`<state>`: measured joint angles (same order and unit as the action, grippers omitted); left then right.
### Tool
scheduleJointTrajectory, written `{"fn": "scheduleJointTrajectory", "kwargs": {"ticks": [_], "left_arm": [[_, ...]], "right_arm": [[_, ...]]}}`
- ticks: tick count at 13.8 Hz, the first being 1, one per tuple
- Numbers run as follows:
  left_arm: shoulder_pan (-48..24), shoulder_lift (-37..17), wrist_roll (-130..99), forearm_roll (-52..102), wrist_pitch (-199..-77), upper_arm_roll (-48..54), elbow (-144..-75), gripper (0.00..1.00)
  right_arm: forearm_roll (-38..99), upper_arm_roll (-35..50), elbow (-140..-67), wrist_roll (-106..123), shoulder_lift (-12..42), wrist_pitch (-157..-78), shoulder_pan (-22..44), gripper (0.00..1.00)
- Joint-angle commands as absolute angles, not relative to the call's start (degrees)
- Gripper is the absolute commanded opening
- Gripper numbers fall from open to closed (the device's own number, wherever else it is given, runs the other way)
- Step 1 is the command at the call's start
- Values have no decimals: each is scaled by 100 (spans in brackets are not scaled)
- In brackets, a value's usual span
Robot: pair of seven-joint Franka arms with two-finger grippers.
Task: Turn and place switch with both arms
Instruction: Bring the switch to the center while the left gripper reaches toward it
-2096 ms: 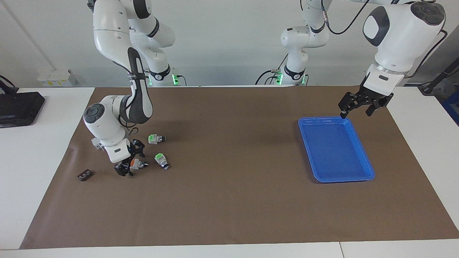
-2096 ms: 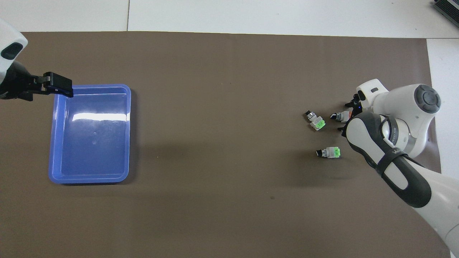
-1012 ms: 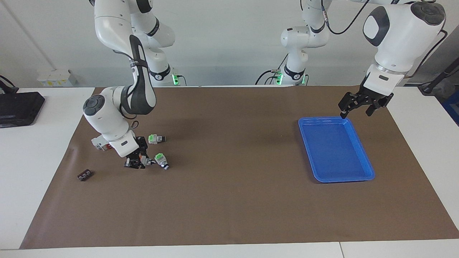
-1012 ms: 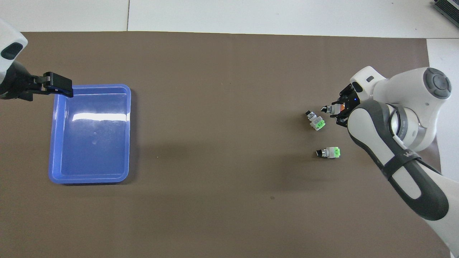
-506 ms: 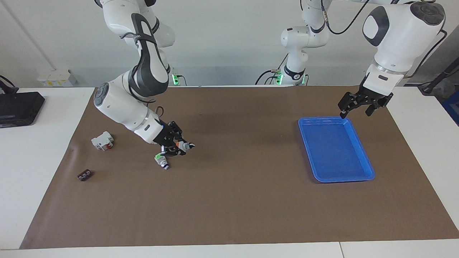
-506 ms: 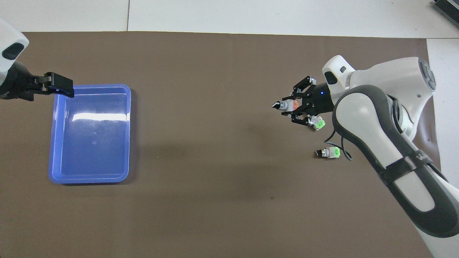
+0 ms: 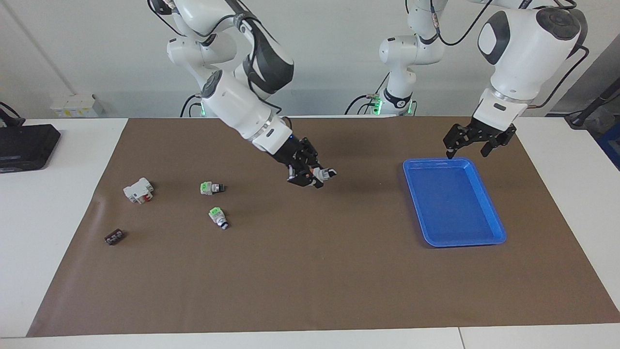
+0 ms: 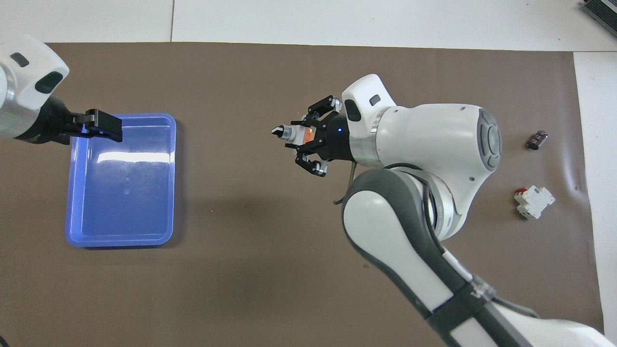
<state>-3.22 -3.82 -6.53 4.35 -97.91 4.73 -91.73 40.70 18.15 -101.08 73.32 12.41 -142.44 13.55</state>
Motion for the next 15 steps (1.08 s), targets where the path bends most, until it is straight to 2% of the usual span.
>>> {"fn": "scheduleJointTrajectory", "kwargs": {"ticks": [1, 6, 9, 15], "left_arm": [[-299, -132, -650, 1402, -10133, 422, -9536, 93], [-273, -62, -1134, 2984, -10142, 370, -9676, 92], [-114, -44, -1404, 4093, -10283, 360, -9686, 85], [-325, -18, -2994, 4473, -10458, 553, -9782, 70]], "right_arm": [[4166, 1811, -10169, 6953, 845, -14256, 1415, 0], [4131, 1811, -10257, 6908, 536, -14185, 1432, 0], [3921, 1802, -10397, 6908, 501, -14194, 1529, 0], [3139, 1810, -10415, 6461, 501, -14256, 1705, 0]]}}
